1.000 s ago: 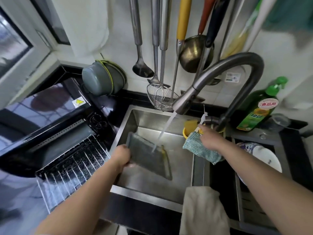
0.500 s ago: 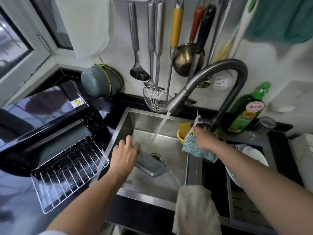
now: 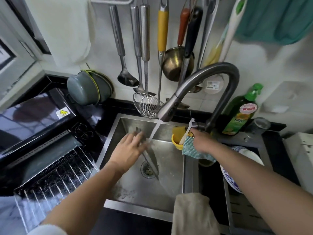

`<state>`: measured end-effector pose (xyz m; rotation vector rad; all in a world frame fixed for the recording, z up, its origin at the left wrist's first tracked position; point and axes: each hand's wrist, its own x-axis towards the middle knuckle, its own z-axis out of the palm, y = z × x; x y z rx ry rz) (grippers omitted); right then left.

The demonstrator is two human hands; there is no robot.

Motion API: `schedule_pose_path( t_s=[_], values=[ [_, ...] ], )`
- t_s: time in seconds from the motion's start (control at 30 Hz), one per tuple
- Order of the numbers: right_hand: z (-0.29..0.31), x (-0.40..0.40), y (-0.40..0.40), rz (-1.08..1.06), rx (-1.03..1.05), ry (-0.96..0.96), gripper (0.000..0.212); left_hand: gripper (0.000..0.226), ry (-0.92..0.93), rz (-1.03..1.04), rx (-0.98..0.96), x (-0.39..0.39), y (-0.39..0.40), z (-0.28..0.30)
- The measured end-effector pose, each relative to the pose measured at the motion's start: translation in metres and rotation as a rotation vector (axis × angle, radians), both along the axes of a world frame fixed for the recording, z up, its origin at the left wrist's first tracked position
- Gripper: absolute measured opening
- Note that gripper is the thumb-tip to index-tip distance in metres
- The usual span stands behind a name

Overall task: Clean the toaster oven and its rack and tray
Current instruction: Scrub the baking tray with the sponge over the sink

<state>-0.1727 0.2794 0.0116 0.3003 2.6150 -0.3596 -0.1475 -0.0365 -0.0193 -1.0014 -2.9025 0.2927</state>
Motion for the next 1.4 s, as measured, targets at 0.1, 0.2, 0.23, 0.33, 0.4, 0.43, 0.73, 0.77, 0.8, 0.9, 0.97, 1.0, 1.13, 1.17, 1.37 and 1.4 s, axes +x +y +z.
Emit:
schedule_pose_path(
  t_s=[0.1,0.2,0.23,0.33,0.4,0.43,0.73,0.77,0.8,0.9,0.97,1.0,1.13,1.17,1.37,1.4],
  values=[
    [0.002,-0.014,-0.007,0.087,0.062,-0.004,0.071,0.08,-0.153,0.198,-0.004,-0.002,-0.007,0.002],
    [0.01,-0.036,-0.016,0.178,0.148,-0.007,0.075,0.064,-0.108,0.179,0.105,0.001,-0.012,0.005],
    [0.012,-0.044,-0.019,0.185,0.173,-0.019,0.074,0.061,-0.081,0.172,0.14,0.004,-0.012,0.007],
    [0.01,-0.063,-0.02,0.095,0.263,-0.044,0.07,0.051,-0.123,0.257,0.189,0.015,-0.011,0.014],
    [0.012,-0.07,-0.009,-0.052,0.335,-0.07,0.067,0.04,-0.241,0.383,0.232,0.02,-0.011,0.021],
    [0.014,-0.072,-0.001,-0.098,0.35,-0.063,0.062,0.035,-0.284,0.427,0.247,0.024,-0.01,0.025],
    [0.0,-0.051,-0.024,0.223,0.281,-0.058,0.072,0.027,-0.41,0.841,0.208,0.043,0.0,0.019],
    [-0.004,-0.053,-0.018,0.201,0.299,-0.071,0.073,0.026,-0.421,0.901,0.261,0.045,-0.002,0.02],
    [-0.004,-0.056,-0.013,0.183,0.304,-0.076,0.073,0.024,-0.428,0.956,0.321,0.047,-0.006,0.02],
    [0.0,-0.066,-0.008,0.073,0.299,-0.065,0.074,0.021,-0.516,1.141,0.611,0.056,-0.013,0.023],
    [0.003,-0.072,-0.009,0.012,0.271,-0.061,0.073,0.021,-0.579,1.268,0.89,0.065,-0.018,0.023],
    [0.005,-0.071,-0.011,0.0,0.25,-0.039,0.071,0.018,-0.604,1.32,1.01,0.072,-0.018,0.025],
    [0.005,-0.033,-0.023,0.035,0.057,0.023,0.036,0.028,-0.778,1.422,1.614,0.112,-0.012,0.038],
    [-0.003,-0.018,-0.025,-0.038,-0.077,0.017,0.026,0.034,-0.825,1.404,1.712,0.122,-0.012,0.04],
    [0.022,0.098,-0.08,-0.522,-0.557,0.527,0.031,0.05,-0.986,1.277,2.155,0.154,-0.03,0.044],
    [0.034,0.11,-0.096,-0.526,-0.606,0.662,0.034,0.052,-1.013,1.25,2.188,0.155,-0.033,0.045]
  ],
)
